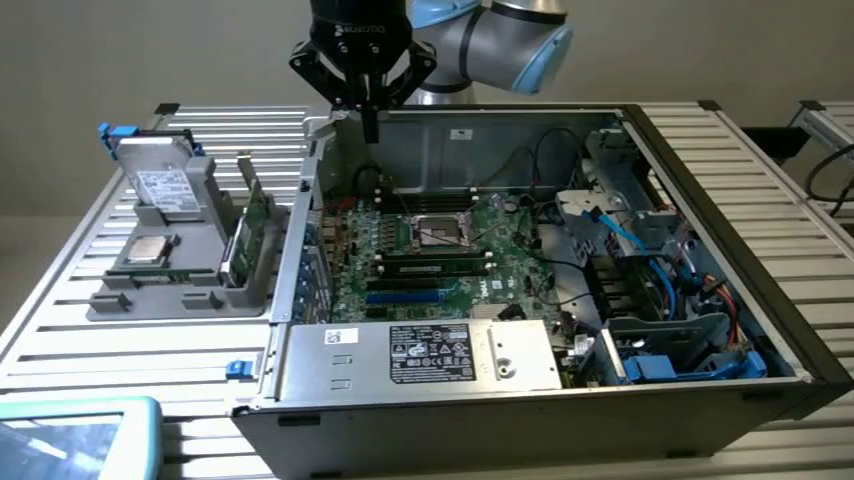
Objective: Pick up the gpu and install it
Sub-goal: 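Reach for the gpu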
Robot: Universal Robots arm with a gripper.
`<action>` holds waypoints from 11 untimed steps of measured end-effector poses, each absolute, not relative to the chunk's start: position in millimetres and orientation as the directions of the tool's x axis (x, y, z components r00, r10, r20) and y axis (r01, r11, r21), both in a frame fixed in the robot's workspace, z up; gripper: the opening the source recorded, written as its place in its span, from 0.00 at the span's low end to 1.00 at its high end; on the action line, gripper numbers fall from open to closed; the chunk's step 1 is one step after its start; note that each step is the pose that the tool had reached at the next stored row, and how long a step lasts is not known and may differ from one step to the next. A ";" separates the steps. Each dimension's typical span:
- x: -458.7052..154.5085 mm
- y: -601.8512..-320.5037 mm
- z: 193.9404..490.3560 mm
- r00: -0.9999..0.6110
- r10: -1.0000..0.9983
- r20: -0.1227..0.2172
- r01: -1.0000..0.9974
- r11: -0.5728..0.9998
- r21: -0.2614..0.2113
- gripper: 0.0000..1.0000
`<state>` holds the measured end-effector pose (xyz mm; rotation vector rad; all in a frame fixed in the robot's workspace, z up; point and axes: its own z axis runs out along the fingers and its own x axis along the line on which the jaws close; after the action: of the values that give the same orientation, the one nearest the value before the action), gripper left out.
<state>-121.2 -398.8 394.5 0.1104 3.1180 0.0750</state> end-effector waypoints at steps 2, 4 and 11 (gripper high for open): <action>-121.5 -398.8 394.6 -0.997 0.071 -0.019 0.070 0.996 0.049 0.11; -123.9 -398.8 394.7 -0.997 0.071 -0.019 0.070 0.996 0.048 0.11; -150.9 -398.8 394.5 -0.997 0.071 -0.019 0.070 0.996 0.049 0.11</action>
<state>-150.9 -398.8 394.5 0.1105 3.1180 0.0752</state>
